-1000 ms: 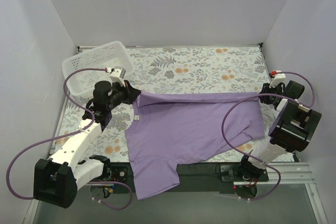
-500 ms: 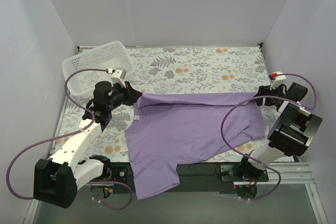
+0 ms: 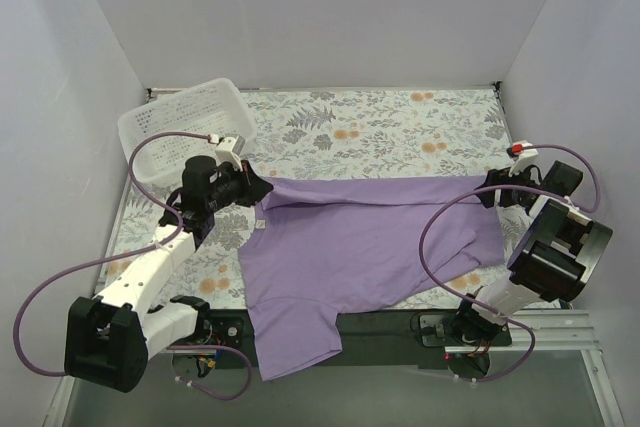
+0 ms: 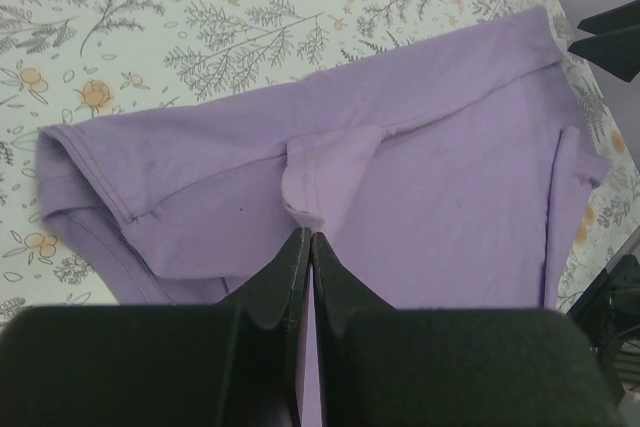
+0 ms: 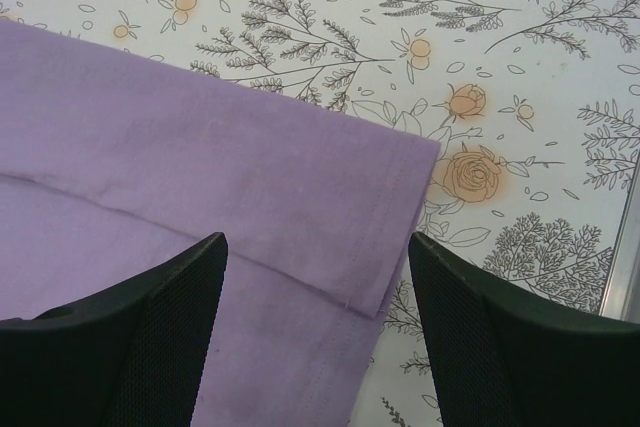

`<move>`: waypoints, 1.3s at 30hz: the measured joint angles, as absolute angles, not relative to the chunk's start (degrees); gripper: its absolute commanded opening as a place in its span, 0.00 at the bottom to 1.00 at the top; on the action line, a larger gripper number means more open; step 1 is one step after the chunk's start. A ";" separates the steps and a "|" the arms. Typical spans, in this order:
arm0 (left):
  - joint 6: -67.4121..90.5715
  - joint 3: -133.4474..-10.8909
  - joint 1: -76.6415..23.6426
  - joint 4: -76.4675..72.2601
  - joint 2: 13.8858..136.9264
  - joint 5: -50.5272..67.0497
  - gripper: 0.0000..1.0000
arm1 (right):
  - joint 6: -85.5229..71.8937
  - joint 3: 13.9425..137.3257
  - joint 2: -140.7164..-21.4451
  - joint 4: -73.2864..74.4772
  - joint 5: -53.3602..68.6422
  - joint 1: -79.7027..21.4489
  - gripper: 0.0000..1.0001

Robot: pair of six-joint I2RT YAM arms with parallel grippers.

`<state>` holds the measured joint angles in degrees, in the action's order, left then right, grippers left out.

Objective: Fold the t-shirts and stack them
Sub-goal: Fold the tshirt

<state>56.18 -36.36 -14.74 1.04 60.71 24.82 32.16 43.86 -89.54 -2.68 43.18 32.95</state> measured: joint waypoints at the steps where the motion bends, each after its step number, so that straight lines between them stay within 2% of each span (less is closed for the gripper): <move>1: 56.36 -36.36 -14.74 1.56 61.08 24.95 0.00 | 32.21 43.75 -89.49 -2.66 43.44 32.95 0.80; 30: 58.37 -37.71 -18.35 14.26 70.52 26.70 0.01 | 32.93 43.22 -88.51 0.01 46.41 32.95 0.80; 32: 58.67 -38.26 -18.52 15.49 71.48 26.70 0.09 | 33.10 43.22 -88.49 0.01 46.52 32.95 0.80; 34: 59.05 -39.03 -18.57 16.84 72.58 26.85 0.23 | 33.26 43.16 -88.38 0.01 46.57 32.95 0.81; 36: 59.37 -39.88 -18.59 18.52 73.63 27.20 0.32 | 33.30 42.87 -88.03 0.14 46.68 32.95 0.80; 37: 59.42 -40.27 -18.61 19.53 73.87 27.27 0.48 | 33.30 42.76 -87.77 0.43 46.74 32.95 0.81; 39: 59.00 -40.86 -18.61 21.39 73.73 27.11 0.62 | 33.39 42.61 -87.22 1.21 47.13 32.97 0.81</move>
<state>59.00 -40.86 -18.61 21.39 73.73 27.11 33.39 42.61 -87.22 1.21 47.13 32.97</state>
